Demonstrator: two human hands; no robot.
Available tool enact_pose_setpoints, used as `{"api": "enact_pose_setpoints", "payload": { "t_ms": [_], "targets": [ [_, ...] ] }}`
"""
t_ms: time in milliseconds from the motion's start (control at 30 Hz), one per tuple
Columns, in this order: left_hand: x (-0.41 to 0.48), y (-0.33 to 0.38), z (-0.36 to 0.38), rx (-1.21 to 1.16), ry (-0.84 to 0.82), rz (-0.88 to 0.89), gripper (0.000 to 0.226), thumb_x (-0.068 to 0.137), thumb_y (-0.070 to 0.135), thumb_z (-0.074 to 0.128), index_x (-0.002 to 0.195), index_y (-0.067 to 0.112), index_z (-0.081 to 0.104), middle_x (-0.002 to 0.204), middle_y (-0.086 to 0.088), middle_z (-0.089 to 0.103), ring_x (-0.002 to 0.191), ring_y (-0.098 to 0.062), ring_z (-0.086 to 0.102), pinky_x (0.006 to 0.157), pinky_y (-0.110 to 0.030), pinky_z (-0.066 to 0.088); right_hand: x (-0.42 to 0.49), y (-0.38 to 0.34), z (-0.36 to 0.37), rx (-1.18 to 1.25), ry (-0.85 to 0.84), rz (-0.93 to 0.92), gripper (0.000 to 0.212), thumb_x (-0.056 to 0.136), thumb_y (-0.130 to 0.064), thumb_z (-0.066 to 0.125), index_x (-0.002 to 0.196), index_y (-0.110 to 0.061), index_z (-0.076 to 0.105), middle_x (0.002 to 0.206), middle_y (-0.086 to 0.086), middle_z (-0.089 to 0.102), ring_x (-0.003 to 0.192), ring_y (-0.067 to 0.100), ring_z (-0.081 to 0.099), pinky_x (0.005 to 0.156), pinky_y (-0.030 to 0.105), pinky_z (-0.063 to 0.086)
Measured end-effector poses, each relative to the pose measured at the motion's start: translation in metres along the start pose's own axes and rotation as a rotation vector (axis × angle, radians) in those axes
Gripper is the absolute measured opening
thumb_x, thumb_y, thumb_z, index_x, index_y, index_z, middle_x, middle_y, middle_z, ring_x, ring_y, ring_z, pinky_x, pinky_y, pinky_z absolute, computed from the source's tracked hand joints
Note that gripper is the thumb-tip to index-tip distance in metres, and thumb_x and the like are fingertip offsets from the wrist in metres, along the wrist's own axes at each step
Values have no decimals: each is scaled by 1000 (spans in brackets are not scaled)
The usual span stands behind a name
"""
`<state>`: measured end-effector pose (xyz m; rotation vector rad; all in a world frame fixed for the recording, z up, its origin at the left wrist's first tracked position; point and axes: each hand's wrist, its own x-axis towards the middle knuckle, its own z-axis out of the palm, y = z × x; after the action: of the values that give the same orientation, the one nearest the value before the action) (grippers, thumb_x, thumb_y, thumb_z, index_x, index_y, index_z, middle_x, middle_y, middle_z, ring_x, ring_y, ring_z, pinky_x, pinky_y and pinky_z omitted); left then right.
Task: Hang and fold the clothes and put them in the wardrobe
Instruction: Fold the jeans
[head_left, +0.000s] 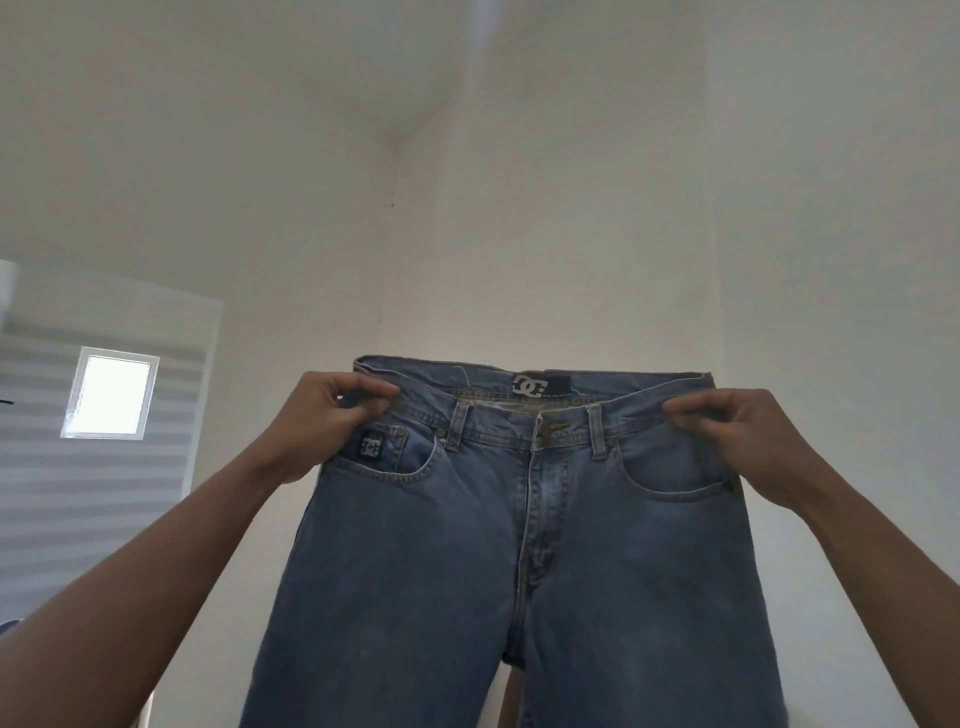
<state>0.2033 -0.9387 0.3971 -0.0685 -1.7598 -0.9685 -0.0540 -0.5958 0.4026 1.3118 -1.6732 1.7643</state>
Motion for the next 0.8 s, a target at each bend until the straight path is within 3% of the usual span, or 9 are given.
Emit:
{"api": "enact_pose_setpoints", "payload": {
  "t_ms": [167, 333, 433, 500, 600, 700, 800],
  "targets": [
    [8, -10, -1, 55, 66, -73, 20, 87, 6, 74, 92, 25, 78, 101, 1, 74, 82, -10, 74, 67, -21, 59, 9, -2, 2, 14, 18, 54, 14, 87, -3, 71, 96, -11, 77, 100, 4, 75, 91, 13, 71, 74, 20, 59],
    [19, -17, 17, 354, -40, -90, 28, 89, 6, 69, 106, 26, 76, 111, 2, 72, 102, -13, 68, 94, -35, 56, 20, -1, 26, -136, -14, 153, 17, 91, -2, 65, 95, -12, 78, 100, 4, 74, 97, 18, 68, 85, 30, 55],
    [22, -8, 36, 383, -93, -129, 37, 88, 6, 65, 122, 19, 72, 120, 0, 70, 103, -14, 67, 92, -36, 58, 23, -9, 43, -97, -62, 222, 15, 91, -12, 65, 93, -3, 77, 91, 10, 74, 86, 25, 69, 78, 39, 56],
    [23, 3, 56, 338, -142, -100, 41, 89, 6, 64, 128, 18, 68, 122, 0, 68, 99, -14, 69, 87, -39, 60, 22, -20, 57, -46, -117, 243, 27, 89, -19, 67, 93, 7, 72, 82, 17, 66, 75, 29, 59, 69, 41, 48],
    [22, 22, 88, 233, -205, -37, 45, 90, 4, 64, 133, 15, 63, 127, 0, 65, 100, -16, 69, 85, -37, 61, 24, -38, 77, 15, -184, 246, 40, 87, -26, 65, 101, 11, 65, 84, 20, 60, 76, 32, 54, 69, 43, 46],
    [18, 42, 115, 48, -283, -14, 51, 92, 2, 61, 141, 17, 56, 132, -3, 63, 105, -20, 69, 82, -36, 61, 23, -55, 93, 122, -237, 221, 31, 96, -20, 57, 109, 6, 67, 93, 20, 69, 82, 29, 66, 68, 37, 56],
    [10, 63, 131, -127, -375, -50, 49, 100, 13, 50, 146, 24, 41, 118, -7, 67, 101, -20, 69, 71, -36, 61, 20, -65, 98, 154, -299, 204, 39, 99, -39, 53, 112, -7, 71, 103, 14, 74, 89, 24, 71, 75, 37, 56]
  ]
}}
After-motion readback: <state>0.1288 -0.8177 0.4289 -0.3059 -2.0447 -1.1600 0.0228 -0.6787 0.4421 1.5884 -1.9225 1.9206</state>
